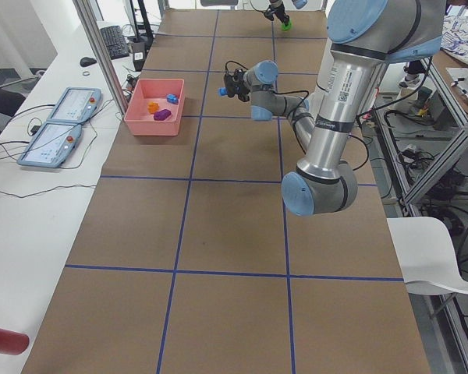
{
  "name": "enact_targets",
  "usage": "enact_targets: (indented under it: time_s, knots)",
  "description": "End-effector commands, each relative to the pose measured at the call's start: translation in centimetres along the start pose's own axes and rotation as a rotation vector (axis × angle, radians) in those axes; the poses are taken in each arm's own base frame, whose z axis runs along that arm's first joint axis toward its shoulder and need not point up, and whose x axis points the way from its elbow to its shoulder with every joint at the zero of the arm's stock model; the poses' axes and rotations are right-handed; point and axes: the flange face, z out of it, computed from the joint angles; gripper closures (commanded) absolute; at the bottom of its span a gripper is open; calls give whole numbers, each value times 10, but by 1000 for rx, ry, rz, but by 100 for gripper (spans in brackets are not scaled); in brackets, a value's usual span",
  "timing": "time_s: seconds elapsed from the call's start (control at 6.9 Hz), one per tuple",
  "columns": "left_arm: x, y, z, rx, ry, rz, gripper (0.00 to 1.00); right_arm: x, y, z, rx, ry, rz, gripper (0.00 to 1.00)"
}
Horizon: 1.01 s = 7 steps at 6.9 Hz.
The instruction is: Put all blocks into box
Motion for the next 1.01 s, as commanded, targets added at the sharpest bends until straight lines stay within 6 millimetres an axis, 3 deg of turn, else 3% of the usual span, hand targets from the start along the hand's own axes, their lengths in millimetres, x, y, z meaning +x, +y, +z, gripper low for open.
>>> enact_targets:
  time_s: [0.0, 0.29, 0.43, 0.58, 0.87]
  knots:
    - [35, -15, 56, 36, 6, -88, 100, -7, 39, -19, 27, 27, 59, 100]
    - [78, -47, 131, 124, -13, -159, 100, 19, 58, -50, 133, 164, 200, 100]
    - [99, -77, 158, 194, -21, -206, 100, 43, 60, -76, 192, 266, 206, 100]
    - [122, -127, 173, 269, -17, -323, 100, 51, 54, -96, 220, 281, 230, 100]
    - [117, -199, 205, 393, -81, -462, 100, 62, 35, -132, 276, 311, 251, 100]
